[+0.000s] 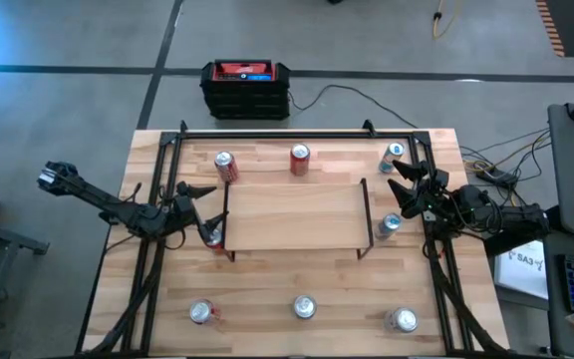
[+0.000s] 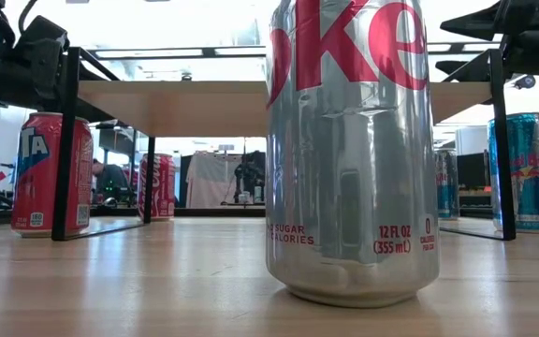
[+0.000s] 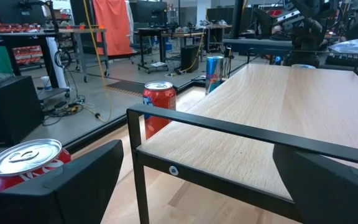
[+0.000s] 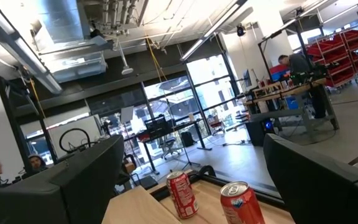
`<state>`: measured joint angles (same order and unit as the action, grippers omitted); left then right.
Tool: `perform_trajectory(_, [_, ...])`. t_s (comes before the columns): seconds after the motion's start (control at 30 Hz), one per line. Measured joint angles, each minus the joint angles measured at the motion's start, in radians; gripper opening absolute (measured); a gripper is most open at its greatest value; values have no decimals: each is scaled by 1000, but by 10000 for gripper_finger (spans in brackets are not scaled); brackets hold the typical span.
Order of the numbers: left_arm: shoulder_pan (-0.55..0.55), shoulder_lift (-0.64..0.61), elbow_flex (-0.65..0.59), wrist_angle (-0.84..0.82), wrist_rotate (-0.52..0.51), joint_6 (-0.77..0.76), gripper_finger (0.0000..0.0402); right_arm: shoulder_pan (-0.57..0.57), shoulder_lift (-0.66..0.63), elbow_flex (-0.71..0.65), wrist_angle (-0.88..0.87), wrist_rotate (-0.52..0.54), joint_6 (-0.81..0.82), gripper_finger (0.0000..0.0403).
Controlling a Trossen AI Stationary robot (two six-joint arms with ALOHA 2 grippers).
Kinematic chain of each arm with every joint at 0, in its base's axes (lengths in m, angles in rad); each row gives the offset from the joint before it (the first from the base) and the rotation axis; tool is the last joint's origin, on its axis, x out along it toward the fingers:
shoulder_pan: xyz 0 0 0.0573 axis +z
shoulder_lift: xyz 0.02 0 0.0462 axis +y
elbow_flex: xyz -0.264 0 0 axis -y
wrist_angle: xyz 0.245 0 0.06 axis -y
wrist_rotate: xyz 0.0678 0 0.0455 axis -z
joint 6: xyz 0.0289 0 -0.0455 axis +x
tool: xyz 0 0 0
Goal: Place canned beverage on shelf
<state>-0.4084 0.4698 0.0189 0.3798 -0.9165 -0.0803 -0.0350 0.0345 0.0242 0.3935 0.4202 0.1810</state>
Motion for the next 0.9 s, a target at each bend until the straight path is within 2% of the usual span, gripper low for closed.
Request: perform_trajectory(0.9, [0, 0, 0, -2, -12, -30, 400, 0, 0, 0, 0, 0, 0, 370])
